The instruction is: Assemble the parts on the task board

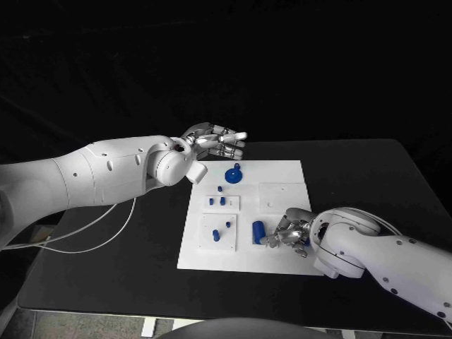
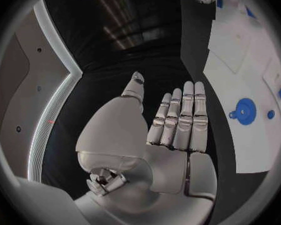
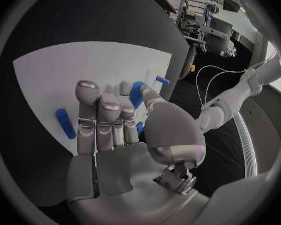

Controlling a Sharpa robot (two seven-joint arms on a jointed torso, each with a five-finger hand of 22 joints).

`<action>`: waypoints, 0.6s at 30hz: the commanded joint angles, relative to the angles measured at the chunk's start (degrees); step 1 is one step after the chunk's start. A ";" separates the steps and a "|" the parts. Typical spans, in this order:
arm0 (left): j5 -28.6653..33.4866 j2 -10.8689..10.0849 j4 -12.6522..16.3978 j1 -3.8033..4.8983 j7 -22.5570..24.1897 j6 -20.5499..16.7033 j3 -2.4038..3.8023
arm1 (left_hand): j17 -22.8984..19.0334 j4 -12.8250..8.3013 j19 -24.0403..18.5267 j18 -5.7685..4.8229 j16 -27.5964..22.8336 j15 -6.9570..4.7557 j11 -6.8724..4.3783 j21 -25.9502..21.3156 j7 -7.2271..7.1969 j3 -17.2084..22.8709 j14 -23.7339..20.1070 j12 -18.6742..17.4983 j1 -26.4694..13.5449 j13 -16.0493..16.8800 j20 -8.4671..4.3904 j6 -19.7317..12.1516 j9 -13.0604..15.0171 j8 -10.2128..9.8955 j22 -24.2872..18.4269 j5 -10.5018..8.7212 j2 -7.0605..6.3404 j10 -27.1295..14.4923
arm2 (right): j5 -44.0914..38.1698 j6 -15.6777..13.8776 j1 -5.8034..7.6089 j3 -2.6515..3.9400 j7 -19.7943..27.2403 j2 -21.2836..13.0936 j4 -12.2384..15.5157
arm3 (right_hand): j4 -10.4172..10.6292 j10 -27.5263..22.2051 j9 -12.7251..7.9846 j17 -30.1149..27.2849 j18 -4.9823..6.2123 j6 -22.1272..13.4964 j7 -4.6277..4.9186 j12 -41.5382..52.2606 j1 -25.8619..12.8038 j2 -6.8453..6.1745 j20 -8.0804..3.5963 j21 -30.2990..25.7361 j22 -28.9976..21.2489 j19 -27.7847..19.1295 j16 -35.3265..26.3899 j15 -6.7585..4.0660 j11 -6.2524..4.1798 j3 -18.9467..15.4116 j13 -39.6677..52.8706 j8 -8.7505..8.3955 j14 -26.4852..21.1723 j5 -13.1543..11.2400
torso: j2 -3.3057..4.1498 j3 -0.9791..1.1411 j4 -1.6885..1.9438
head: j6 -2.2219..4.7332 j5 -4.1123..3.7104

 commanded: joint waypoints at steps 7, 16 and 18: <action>-0.26 0.18 -0.02 0.06 0.14 0.90 0.00 | 0.03 -0.22 -0.06 0.35 -0.15 0.36 0.11 0.33 0.27 -0.32 -0.17 0.19 -0.13 0.07 0.23 0.29 -0.04 -0.11 -0.07 0.13 0.60 -0.12 | -0.65 2.71 -0.21 -0.03 -1.46 0.89 -1.26 | -0.05 0.20 -0.19 -0.28 -0.99 -0.10 0.06 -0.60 -0.96 -1.27 -0.19 -0.06 -0.01 2.77 -0.02 -0.27 -0.02 -0.79 -0.15 0.09 -0.11 3.19 | -0.01 0.01 0.00 | -0.14 0.16; -0.33 0.25 -0.15 0.06 -0.19 0.87 -0.02 | 0.03 -1.01 -0.04 0.34 -0.18 0.35 0.08 0.35 0.22 -0.71 -0.15 0.18 -0.01 0.07 0.21 0.68 -0.02 -0.11 -0.06 0.12 1.23 -0.04 | -1.22 4.39 -0.56 -0.03 -1.88 1.34 -1.61 | -1.67 0.10 -0.27 -0.29 -1.05 0.03 0.04 -0.74 1.00 -2.92 -0.14 -0.21 -0.03 2.77 -0.08 -0.23 -0.02 -0.61 -0.23 0.12 -0.08 2.23 | -0.03 0.01 -0.03 | -0.33 0.25; -0.33 0.26 -0.17 0.06 -0.24 0.86 -0.03 | 0.03 -1.01 -0.04 0.34 -0.18 0.35 0.08 0.35 0.22 -0.71 -0.15 0.18 -0.01 0.07 0.21 0.68 -0.02 -0.11 -0.06 0.12 1.23 -0.04 | -1.48 4.47 -0.61 -0.04 -1.94 1.35 -1.62 | -1.94 0.11 -0.29 -0.30 -1.07 0.12 0.04 -0.72 1.59 -3.35 -0.13 -0.18 0.02 2.77 -0.10 -0.23 -0.02 -0.37 -0.22 0.11 -0.08 1.82 | -0.03 0.01 -0.03 | -0.33 0.25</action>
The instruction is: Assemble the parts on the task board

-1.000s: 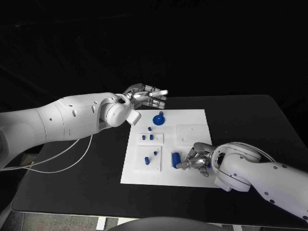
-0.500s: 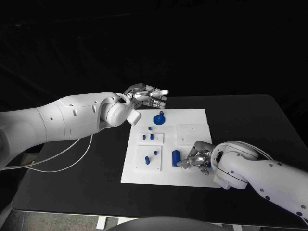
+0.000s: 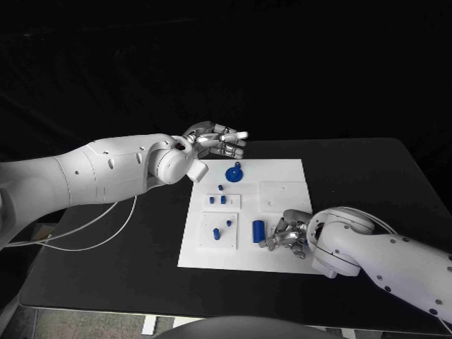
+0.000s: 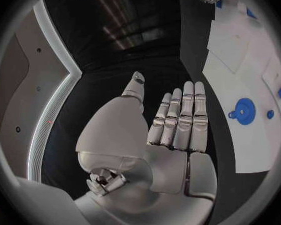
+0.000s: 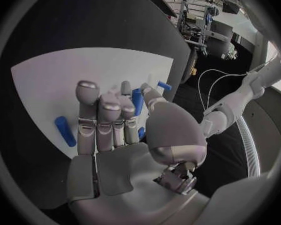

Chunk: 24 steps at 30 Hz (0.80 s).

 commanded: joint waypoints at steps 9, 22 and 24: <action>-0.30 0.15 -0.02 0.05 -0.15 0.74 0.01 | 0.04 -0.47 -0.05 0.34 -0.15 0.35 0.08 0.34 0.05 0.09 -0.15 0.19 0.11 0.07 0.22 0.45 -0.02 -0.09 -0.07 0.20 0.89 -0.05 | -1.86 1.45 -0.25 -0.06 -1.02 -0.15 -0.11 | 1.66 0.19 0.00 0.11 -1.08 0.21 0.10 -0.15 1.34 -2.02 -0.13 -0.32 0.19 2.80 -0.07 -0.21 0.02 0.67 0.00 -0.17 -0.05 -1.65 | -0.01 0.06 -0.08 | -0.06 0.00; -0.42 -0.05 -0.02 0.05 -0.13 0.65 -0.01 | 0.04 -0.71 -0.05 0.34 -0.16 0.36 0.08 0.35 0.03 0.01 -0.15 0.20 0.07 0.07 0.22 0.45 -0.02 -0.09 -0.07 0.25 0.99 -0.06 | 0.23 -0.29 -0.24 1.85 2.54 -5.64 4.74 | 5.10 0.06 0.42 0.07 -0.96 -0.18 0.32 -0.15 2.36 -3.87 -0.08 -0.60 0.19 2.81 -0.22 -0.16 0.15 0.31 -0.05 -0.17 -0.07 -2.09 | -0.07 -0.03 -0.16 | -0.03 0.13; -0.45 -0.19 0.04 0.05 -0.07 0.56 -0.01 | 0.05 -0.76 -0.02 0.35 -0.14 0.33 0.07 0.36 0.05 0.01 -0.10 0.20 0.08 0.07 0.21 0.57 -0.02 -0.09 -0.07 0.25 1.01 0.00 | 1.44 -0.44 -0.22 3.49 4.02 -7.68 6.24 | 5.24 0.35 0.20 0.04 -0.80 -1.83 0.80 1.66 2.83 -3.52 0.00 -0.69 0.13 2.83 -0.27 0.01 0.53 -0.22 1.25 -0.05 -0.08 -2.49 | -0.06 -0.01 -0.23 | 0.09 0.07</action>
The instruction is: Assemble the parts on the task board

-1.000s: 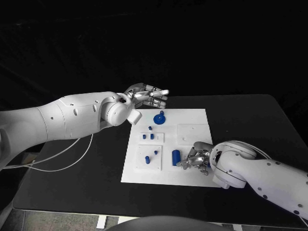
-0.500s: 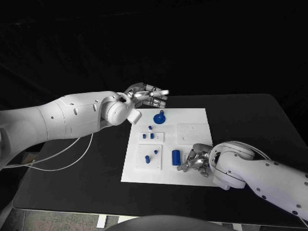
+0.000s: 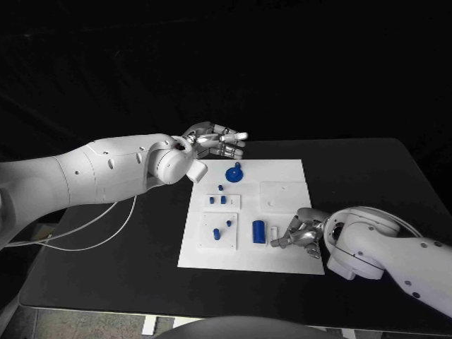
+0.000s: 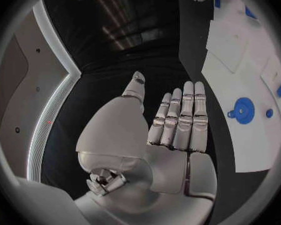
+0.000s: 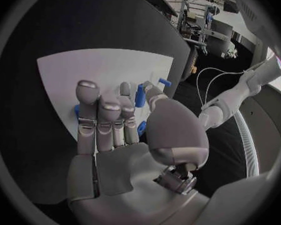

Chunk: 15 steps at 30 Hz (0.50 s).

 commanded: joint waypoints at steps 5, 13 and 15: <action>-0.28 -0.45 0.41 0.05 0.68 0.11 0.02 | 0.09 -0.57 0.09 0.33 -0.14 0.22 -0.13 0.43 0.06 -0.05 0.16 0.22 0.15 0.07 0.12 1.43 0.03 -0.01 -0.04 0.27 0.64 0.71 | 4.06 -2.28 0.63 3.62 6.52 -4.96 1.99 | -2.05 -0.26 -0.24 -2.14 -0.74 -1.44 0.49 0.77 2.13 2.24 0.38 -3.01 -1.46 2.39 -2.65 0.22 0.60 -0.05 0.68 0.18 -0.48 -0.12 | -0.02 -0.09 -0.41 | 0.51 -0.39; -0.07 -0.95 0.72 0.05 1.85 -0.52 0.02 | -0.02 -1.75 0.06 0.31 -0.15 0.27 -0.26 0.41 -0.22 -0.75 -0.15 0.19 0.14 0.07 0.14 4.09 0.12 0.03 -0.08 0.34 1.61 1.04 | 3.49 -1.53 1.19 5.88 5.89 -8.95 1.06 | -5.99 0.57 -0.83 -0.25 -0.78 -1.88 0.60 3.00 1.70 4.69 0.22 -1.19 -0.59 2.80 -0.89 0.13 0.51 -0.88 2.02 0.15 -0.02 -1.30 | -0.18 -0.05 -0.72 | 0.92 -0.53; -0.04 -1.04 0.72 0.05 1.95 -0.60 0.02 | -0.02 -1.82 -0.01 0.29 -0.14 0.27 -0.26 0.37 -0.17 -0.79 -0.15 0.20 0.14 0.07 0.15 4.09 0.12 0.04 -0.09 0.31 1.62 1.05 | 2.19 -0.99 1.23 6.04 4.90 -9.36 0.84 | -6.60 0.64 -0.71 0.17 -0.78 -1.77 0.53 3.46 1.65 4.88 0.22 -0.74 -0.30 2.77 -0.49 0.15 0.48 -0.89 2.42 0.14 -0.04 -1.56 | -0.20 0.02 -0.79 | 0.94 -0.47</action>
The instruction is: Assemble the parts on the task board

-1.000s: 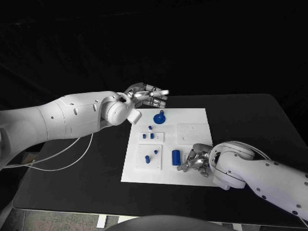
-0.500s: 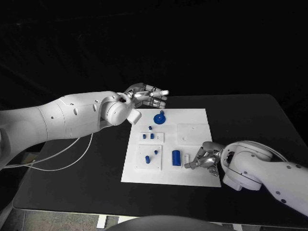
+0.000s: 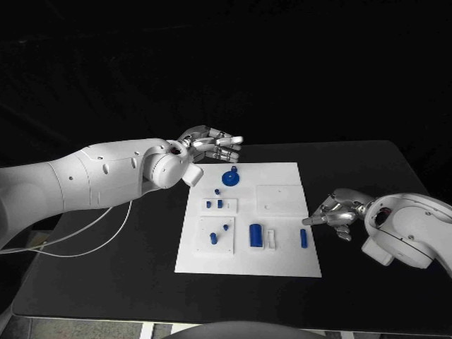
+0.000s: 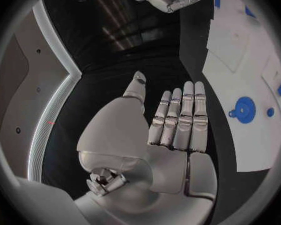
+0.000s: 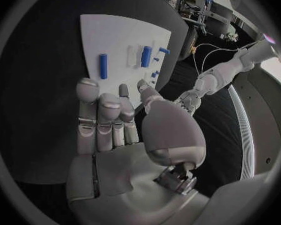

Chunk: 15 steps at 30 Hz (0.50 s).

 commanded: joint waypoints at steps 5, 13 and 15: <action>0.10 -0.16 0.21 0.05 1.50 -0.41 0.04 | -0.02 -0.32 -0.01 0.30 -0.14 0.27 -0.05 0.15 0.04 0.08 -0.15 0.20 -0.08 0.07 0.15 0.39 0.06 0.04 -0.09 0.31 0.64 0.42 | -5.45 2.29 0.02 0.28 -3.02 -0.55 -0.78 | 0.13 0.30 0.16 0.55 -0.75 0.13 -0.14 0.12 -0.41 -0.64 0.27 0.71 0.48 2.74 0.54 0.02 0.14 0.96 0.26 0.16 0.13 -1.00 | 0.08 -0.03 -0.02 | 0.21 -0.35; 0.38 -0.10 0.54 0.05 0.73 0.20 0.04 | -0.01 -0.51 -0.34 0.10 -0.15 0.29 -0.04 -0.02 0.15 -0.06 -0.18 0.20 -0.25 0.07 0.17 0.37 0.06 0.04 -0.14 0.25 0.62 0.38 | -10.36 4.34 -0.75 -0.04 -7.62 0.95 -1.89 | 0.78 0.13 -0.20 0.52 -0.83 0.05 -0.05 -0.32 -0.70 -1.11 0.43 0.53 0.54 2.74 0.41 0.16 0.21 1.92 -0.01 0.11 0.17 -0.95 | 0.08 -0.04 0.06 | 0.28 -0.82; 0.41 -0.10 0.58 0.05 0.70 0.21 0.04 | -0.01 -0.51 -0.35 0.09 -0.15 0.28 -0.05 -0.02 0.12 -0.04 -0.18 0.20 -0.25 0.07 0.16 0.36 0.06 0.04 -0.13 0.25 0.62 0.39 | -11.09 4.38 -0.92 -0.36 -8.21 1.45 -2.25 | 0.93 0.23 0.05 0.63 -0.82 0.65 -0.28 -0.16 -0.79 -1.27 0.37 0.64 0.62 2.76 0.52 0.06 0.06 1.98 0.09 0.20 0.20 -1.03 | 0.10 -0.08 0.10 | 0.83 -1.65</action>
